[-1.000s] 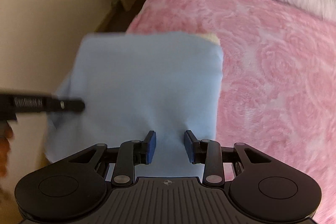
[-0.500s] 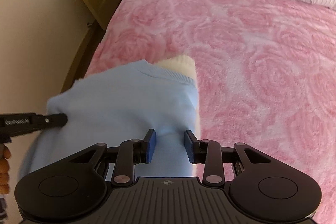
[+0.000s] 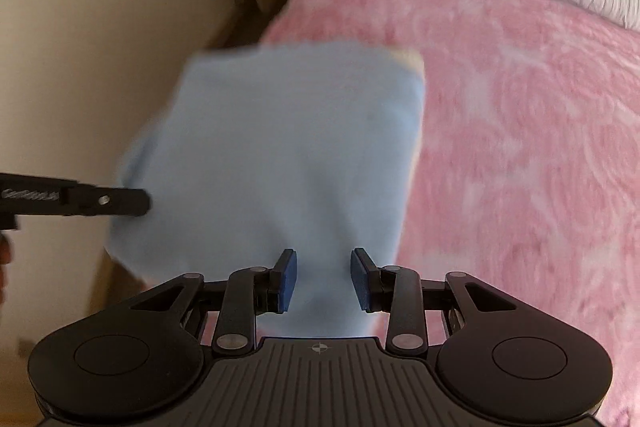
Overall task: Fold clothes
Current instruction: 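Lower the sweatshirt onto the cream folded cloth and open both tools, then lift both open tools away from the stacked clothes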
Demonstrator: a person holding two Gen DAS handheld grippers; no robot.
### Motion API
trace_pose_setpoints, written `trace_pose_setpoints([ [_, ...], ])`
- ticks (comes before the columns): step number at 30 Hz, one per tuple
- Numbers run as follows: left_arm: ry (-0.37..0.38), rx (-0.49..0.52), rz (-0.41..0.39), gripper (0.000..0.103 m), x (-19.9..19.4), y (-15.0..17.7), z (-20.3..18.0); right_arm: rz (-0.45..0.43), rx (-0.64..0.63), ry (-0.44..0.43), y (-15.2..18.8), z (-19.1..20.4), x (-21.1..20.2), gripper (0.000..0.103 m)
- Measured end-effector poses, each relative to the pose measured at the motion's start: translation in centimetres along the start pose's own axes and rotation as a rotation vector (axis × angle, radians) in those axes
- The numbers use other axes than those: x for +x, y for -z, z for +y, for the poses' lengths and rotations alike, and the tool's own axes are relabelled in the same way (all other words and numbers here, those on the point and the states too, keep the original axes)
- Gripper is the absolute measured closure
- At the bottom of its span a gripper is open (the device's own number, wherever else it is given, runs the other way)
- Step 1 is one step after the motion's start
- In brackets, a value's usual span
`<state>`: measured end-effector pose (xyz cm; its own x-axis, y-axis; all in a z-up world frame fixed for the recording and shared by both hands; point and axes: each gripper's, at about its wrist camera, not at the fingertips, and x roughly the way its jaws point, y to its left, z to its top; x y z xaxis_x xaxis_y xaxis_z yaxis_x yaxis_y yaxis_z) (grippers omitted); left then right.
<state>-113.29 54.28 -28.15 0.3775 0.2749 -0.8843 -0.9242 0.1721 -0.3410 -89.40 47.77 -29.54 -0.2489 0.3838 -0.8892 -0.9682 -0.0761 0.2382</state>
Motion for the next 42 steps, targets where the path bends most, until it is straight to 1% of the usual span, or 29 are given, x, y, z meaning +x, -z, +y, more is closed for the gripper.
trace_pose_setpoints([
  [2,-0.028,0.010,-0.011,0.098,-0.3,0.3,-0.9,0.015,-0.024,0.018,0.6,0.4,0.4,0.068],
  [4,-0.056,0.035,-0.019,0.091,-0.9,0.4,-2.0,0.009,-0.010,0.010,0.4,0.5,-0.3,0.068],
  [6,-0.089,0.060,-0.029,0.076,-2.2,0.4,-3.4,-0.005,0.017,-0.013,0.4,0.3,-1.6,0.068],
  [10,-0.165,0.085,-0.048,0.076,-4.9,1.2,-5.7,-0.034,0.016,-0.032,0.8,0.1,-4.8,0.068],
  [13,-0.210,0.078,-0.068,0.075,-7.0,2.2,-7.1,-0.040,0.029,-0.051,1.6,-0.2,-7.1,0.068],
  [16,-0.247,0.081,-0.097,0.070,-9.1,3.2,-8.9,-0.058,0.031,-0.063,2.4,-0.4,-9.6,0.068],
  [18,-0.270,0.086,-0.117,0.068,-10.6,3.9,-10.1,-0.086,0.023,-0.063,2.5,-0.4,-11.6,0.068],
  [22,-0.315,0.095,-0.159,0.066,-13.6,5.3,-12.7,-0.146,0.005,-0.061,2.8,-0.3,-15.7,0.068],
  [25,-0.354,0.111,-0.211,0.065,-15.9,6.6,-15.3,-0.191,-0.008,-0.060,3.0,-0.3,-18.8,0.068],
  [27,-0.372,0.111,-0.243,0.059,-17.0,7.3,-16.8,-0.220,-0.017,-0.059,3.2,-0.3,-20.8,0.068],
  [32,-0.394,0.095,-0.317,0.059,-19.1,9.1,-20.4,-0.317,-0.064,-0.099,4.1,-0.7,-25.1,0.067],
  [35,-0.401,0.066,-0.340,0.058,-19.6,10.1,-22.6,-0.353,-0.093,-0.124,4.6,-1.5,-26.8,0.067],
  [38,-0.440,0.037,-0.361,0.058,-19.7,11.5,-24.6,-0.359,-0.122,-0.130,4.7,-2.7,-27.9,0.067],
  [42,-0.491,-0.006,-0.399,0.058,-19.6,13.4,-27.7,-0.323,-0.154,-0.158,4.9,-5.2,-29.1,0.067],
])
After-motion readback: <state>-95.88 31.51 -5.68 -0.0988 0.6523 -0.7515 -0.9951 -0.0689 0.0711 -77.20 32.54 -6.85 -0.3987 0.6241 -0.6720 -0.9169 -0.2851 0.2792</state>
